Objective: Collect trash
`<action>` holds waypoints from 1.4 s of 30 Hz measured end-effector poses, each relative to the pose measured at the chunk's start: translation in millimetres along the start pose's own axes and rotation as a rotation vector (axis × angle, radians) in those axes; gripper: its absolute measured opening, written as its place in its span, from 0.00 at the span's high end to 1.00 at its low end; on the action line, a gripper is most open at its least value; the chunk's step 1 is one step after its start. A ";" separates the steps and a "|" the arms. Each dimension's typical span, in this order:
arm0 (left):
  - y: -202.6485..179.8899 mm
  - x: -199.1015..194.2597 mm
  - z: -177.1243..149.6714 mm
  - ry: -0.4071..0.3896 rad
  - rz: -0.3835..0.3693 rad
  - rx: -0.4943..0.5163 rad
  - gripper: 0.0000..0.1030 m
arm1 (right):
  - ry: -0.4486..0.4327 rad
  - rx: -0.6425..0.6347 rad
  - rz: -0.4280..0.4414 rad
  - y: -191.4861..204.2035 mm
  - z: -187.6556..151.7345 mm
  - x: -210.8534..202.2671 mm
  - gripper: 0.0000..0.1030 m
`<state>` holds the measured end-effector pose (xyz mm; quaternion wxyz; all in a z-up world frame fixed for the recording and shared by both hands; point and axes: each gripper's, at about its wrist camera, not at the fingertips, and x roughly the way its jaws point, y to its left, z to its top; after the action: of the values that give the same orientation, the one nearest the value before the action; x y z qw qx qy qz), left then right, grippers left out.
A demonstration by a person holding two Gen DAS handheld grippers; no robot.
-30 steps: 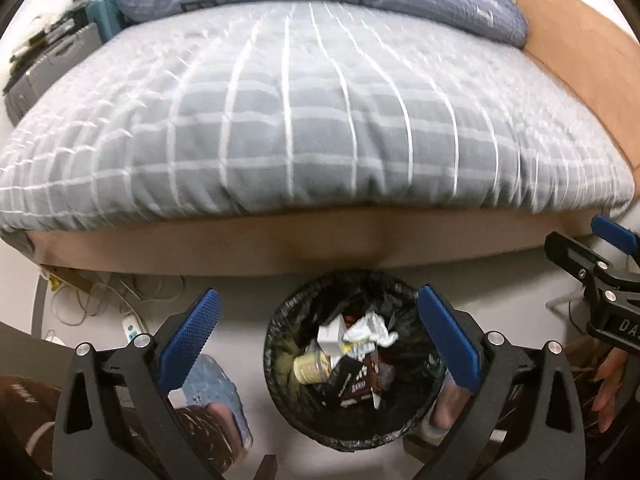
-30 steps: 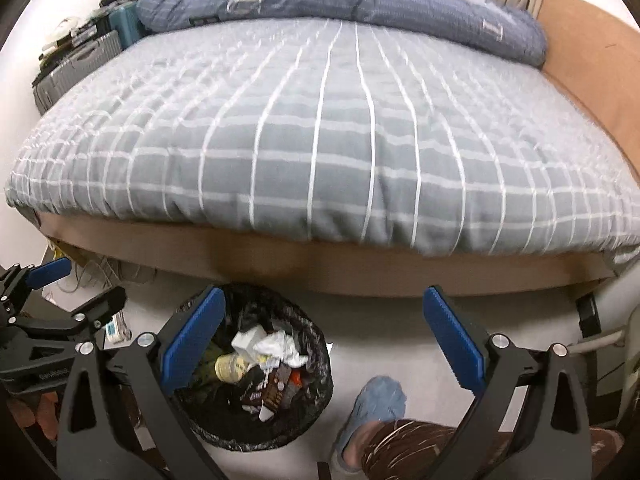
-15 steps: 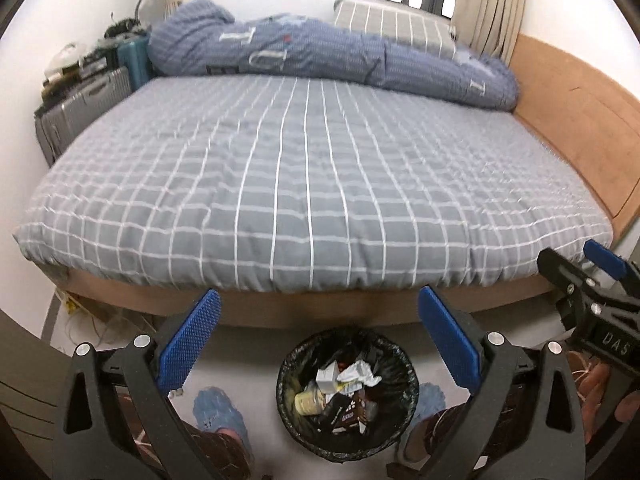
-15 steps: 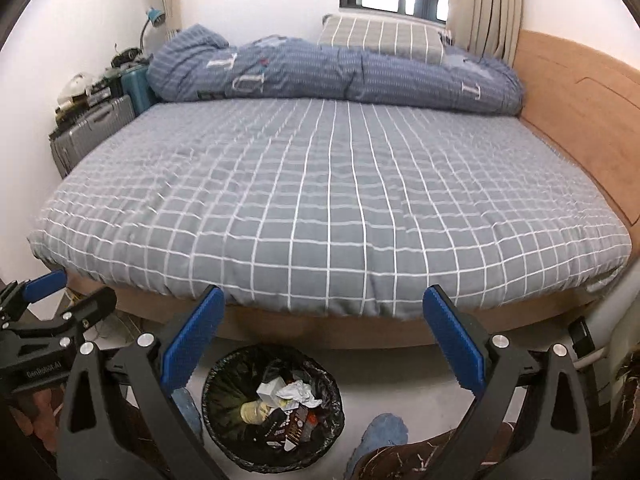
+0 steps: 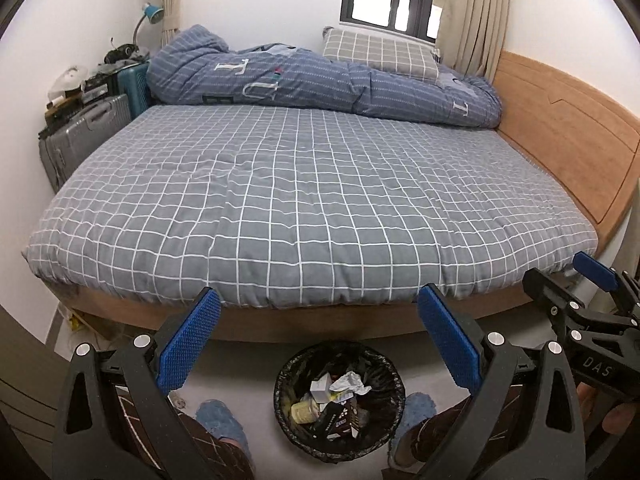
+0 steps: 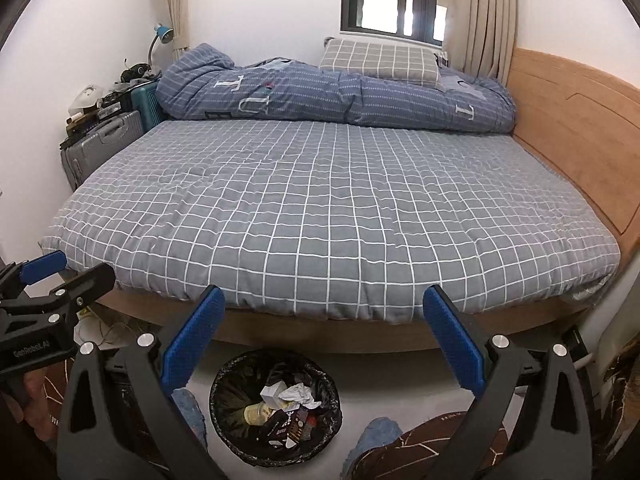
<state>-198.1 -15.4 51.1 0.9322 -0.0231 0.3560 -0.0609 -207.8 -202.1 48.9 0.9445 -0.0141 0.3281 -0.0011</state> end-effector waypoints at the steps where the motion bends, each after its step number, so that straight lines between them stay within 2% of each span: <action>1: -0.3 0.2 -0.1 0.001 0.000 0.000 0.06 | 0.000 -0.001 -0.001 0.1 -0.2 0.2 0.07; 29: 4.8 10.4 -10.9 0.036 -0.004 -0.001 0.06 | 0.017 0.000 -0.007 1.3 -7.1 8.3 0.07; 39: 7.7 12.8 -12.9 0.044 0.005 0.005 0.06 | 0.025 -0.001 -0.011 1.9 -9.3 9.8 0.07; 42: 7.8 14.1 -13.1 0.045 0.028 0.004 0.06 | 0.024 0.000 -0.010 2.3 -8.8 9.8 0.07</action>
<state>-195.6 -9.5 31.4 0.9248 -0.0148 0.3769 -0.0491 -205.6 -200.1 35.9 0.9405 -0.0158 0.3394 -0.0059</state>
